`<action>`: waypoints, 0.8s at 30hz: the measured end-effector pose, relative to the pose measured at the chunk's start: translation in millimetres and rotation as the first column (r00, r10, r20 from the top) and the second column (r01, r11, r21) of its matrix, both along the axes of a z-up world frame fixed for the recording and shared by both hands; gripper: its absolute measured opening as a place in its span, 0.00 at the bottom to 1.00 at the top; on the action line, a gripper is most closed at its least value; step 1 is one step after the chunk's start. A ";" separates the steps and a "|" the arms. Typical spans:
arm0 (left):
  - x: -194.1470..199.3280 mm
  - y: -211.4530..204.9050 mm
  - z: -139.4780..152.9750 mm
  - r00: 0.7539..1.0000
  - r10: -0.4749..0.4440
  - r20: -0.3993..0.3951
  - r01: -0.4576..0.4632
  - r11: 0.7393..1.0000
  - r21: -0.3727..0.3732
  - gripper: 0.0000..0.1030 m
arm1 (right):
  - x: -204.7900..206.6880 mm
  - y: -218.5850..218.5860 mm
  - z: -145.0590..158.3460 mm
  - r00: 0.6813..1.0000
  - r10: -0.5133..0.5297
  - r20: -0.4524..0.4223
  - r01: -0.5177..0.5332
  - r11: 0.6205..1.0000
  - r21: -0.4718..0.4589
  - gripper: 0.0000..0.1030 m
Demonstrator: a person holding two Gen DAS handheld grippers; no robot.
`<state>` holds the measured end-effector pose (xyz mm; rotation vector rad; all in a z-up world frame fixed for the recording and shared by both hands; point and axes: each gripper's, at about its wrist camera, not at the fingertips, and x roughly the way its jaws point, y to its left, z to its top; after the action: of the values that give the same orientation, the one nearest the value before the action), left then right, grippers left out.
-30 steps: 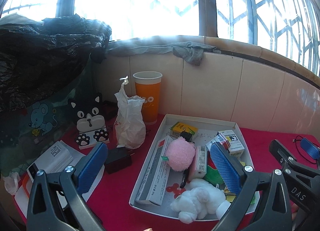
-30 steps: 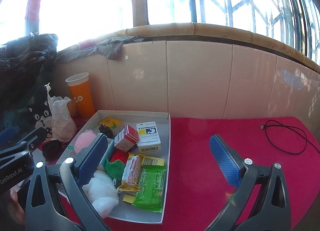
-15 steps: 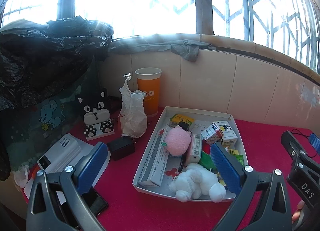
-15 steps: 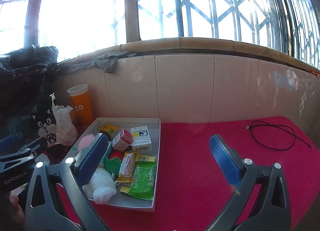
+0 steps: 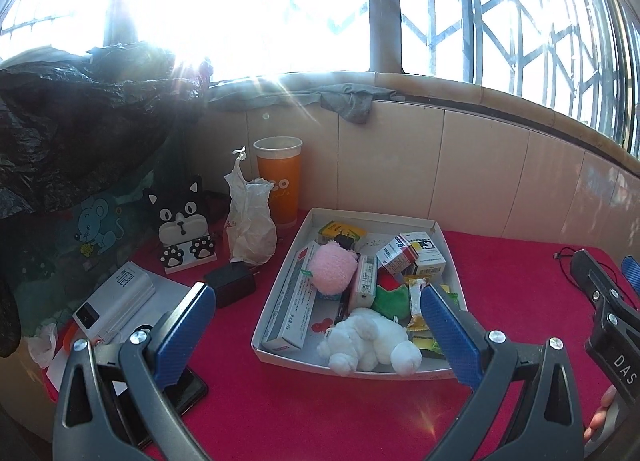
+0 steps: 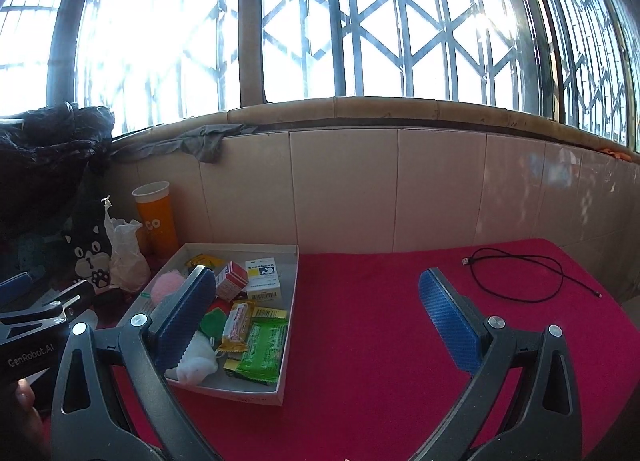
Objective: Organize objects
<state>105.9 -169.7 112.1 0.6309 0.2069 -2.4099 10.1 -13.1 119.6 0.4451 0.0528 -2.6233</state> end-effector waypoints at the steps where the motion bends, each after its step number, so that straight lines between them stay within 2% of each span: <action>1: 1.5 1.6 0.3 1.000 0.004 0.000 -0.004 1.000 -0.003 1.00 | 2.1 2.9 0.4 1.000 -0.002 -0.002 0.002 1.000 -0.001 1.00; 10: 9.2 14.0 2.9 1.000 0.009 0.000 -0.009 1.000 -0.028 1.00 | 14.0 20.7 0.3 0.999 0.040 0.025 -0.039 0.999 -0.013 1.00; 15: 13.0 18.8 4.9 1.000 -0.008 -0.003 0.008 1.000 -0.012 1.00 | 21.6 30.5 -0.9 0.997 0.065 0.047 -0.062 0.997 -0.052 1.00; 24: 24.5 32.7 8.3 0.999 -0.032 -0.014 0.032 0.999 -0.016 1.00 | 34.7 45.4 6.0 0.998 0.050 0.028 -0.048 0.996 -0.075 1.00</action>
<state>130.4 -137.0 120.4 0.6150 0.1850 -2.4449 44.8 32.3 125.6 0.4517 -0.0424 -2.5604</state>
